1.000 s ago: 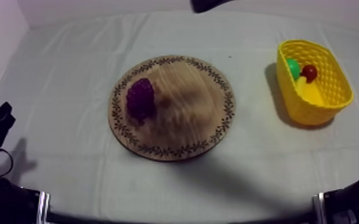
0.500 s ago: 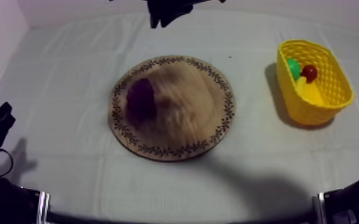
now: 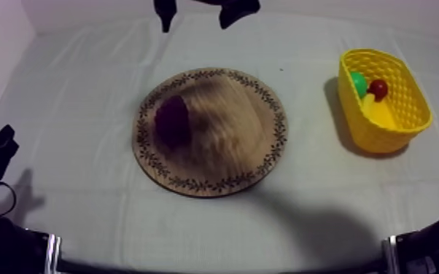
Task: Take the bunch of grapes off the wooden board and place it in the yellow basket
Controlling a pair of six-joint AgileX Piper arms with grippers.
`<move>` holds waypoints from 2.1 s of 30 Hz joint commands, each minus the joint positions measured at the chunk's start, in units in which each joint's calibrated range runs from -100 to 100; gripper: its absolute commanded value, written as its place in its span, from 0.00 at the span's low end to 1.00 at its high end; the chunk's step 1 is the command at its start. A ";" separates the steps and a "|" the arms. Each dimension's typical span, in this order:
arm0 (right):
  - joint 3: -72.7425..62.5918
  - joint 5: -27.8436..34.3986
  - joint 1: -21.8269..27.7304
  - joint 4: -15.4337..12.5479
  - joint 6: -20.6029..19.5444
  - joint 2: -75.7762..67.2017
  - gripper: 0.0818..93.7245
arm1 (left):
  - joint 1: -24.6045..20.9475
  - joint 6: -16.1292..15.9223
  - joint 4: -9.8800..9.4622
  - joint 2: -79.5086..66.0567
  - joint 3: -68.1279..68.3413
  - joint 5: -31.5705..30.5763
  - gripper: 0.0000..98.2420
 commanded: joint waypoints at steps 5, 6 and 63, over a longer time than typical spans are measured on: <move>-0.50 -0.14 -0.31 -0.57 -1.06 4.25 0.71 | 0.02 -0.01 0.01 0.02 -0.04 -0.01 0.00; -0.81 -0.17 -0.30 -0.74 -1.22 5.35 0.71 | 0.02 -0.01 0.01 0.02 -0.04 -0.01 0.00; -20.47 -0.70 -1.85 -4.13 -5.70 38.81 0.71 | 0.02 -0.01 0.01 0.02 -0.04 -0.01 0.00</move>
